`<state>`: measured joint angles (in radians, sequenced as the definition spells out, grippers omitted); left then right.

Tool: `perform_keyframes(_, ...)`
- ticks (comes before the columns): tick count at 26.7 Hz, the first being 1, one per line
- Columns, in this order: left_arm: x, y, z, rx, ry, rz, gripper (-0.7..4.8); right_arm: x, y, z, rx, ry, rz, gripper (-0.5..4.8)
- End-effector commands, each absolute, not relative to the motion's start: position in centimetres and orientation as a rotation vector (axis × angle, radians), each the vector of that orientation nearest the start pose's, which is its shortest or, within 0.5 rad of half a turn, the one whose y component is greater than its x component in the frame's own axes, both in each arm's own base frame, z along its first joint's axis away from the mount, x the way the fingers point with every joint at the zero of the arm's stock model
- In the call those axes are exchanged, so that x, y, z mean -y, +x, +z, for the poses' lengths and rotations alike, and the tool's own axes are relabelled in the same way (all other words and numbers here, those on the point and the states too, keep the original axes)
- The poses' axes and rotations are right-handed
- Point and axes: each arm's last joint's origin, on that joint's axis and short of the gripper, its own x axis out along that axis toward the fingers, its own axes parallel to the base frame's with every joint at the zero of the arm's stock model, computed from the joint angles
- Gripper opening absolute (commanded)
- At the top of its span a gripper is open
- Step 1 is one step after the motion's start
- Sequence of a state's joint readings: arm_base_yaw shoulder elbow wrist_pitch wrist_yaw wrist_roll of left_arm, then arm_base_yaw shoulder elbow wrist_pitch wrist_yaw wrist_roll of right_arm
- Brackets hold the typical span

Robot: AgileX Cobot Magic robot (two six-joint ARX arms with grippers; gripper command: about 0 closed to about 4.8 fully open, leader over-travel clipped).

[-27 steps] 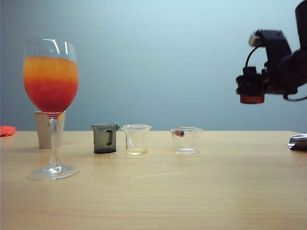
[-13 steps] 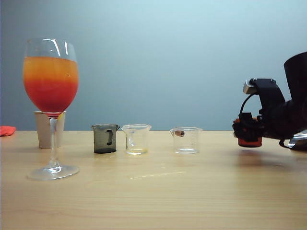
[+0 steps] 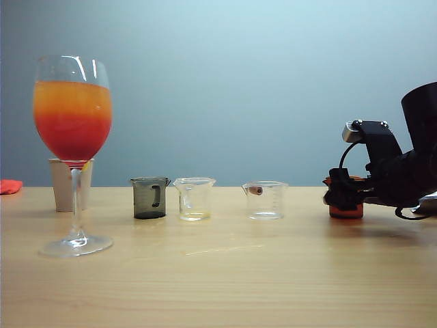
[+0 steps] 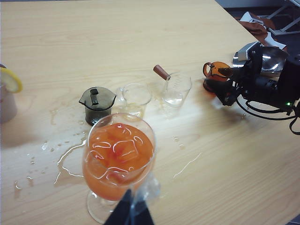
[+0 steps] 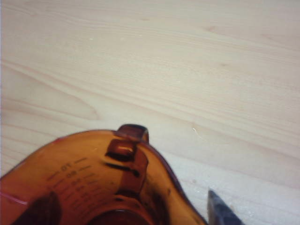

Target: Pick up the fourth measuring cup from the left, pour the grenadine inside into the goblet, and finally put the measuring cup back in its original place.

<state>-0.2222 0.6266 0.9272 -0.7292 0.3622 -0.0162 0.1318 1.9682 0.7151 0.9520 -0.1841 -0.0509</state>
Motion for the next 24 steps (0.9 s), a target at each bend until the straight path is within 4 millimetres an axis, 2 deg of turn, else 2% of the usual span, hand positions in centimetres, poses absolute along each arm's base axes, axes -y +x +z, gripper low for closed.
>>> perform_keyframes(1,3.4,10.4,35.1,-0.421,-0.044,-0.573,-0.05,-5.1,34.3,10.2,-0.334,-0.04,0.332,4.28)
perform_keyframes(5,3.4,10.4,35.1,-0.42,-0.044,-0.573,-0.05,-5.1,34.2,10.1,-0.356,-0.037,0.344,4.32)
perform_keyframes(10,3.4,10.4,35.1,-0.42,-0.044,-0.573,-0.05,-5.0,33.6,11.4,-0.411,-0.035,0.346,4.32)
perform_keyframes(16,3.4,10.4,35.1,-0.42,-0.044,-0.573,-0.05,-4.8,31.6,14.8,-0.55,-0.028,0.35,4.31)
perform_keyframes(18,3.4,10.4,35.1,-0.42,-0.044,-0.571,-0.05,-4.7,30.5,16.5,-0.573,-0.026,0.351,4.31)
perform_keyframes(19,3.4,10.3,35.1,-0.417,-0.043,-0.569,-0.05,-4.6,29.5,18.3,-0.563,-0.019,0.365,4.25)
perform_keyframes(20,3.4,10.3,35.1,-0.416,-0.043,-0.568,-0.05,-4.5,29.1,19.1,-0.556,-0.008,0.362,4.12)
perform_keyframes(22,3.3,10.2,35.2,-0.411,-0.042,-0.566,-0.05,-4.4,27.3,22.0,-0.517,0.056,0.363,2.7)
perform_keyframes(23,3.3,10.0,35.2,-0.404,-0.041,-0.564,-0.05,-4.3,26.1,23.7,-0.476,0.072,0.387,1.42)
perform_keyframes(24,3.2,9.9,35.3,-0.396,-0.039,-0.556,-0.05,-4.2,25.3,24.7,-0.448,0.08,0.411,0.46)
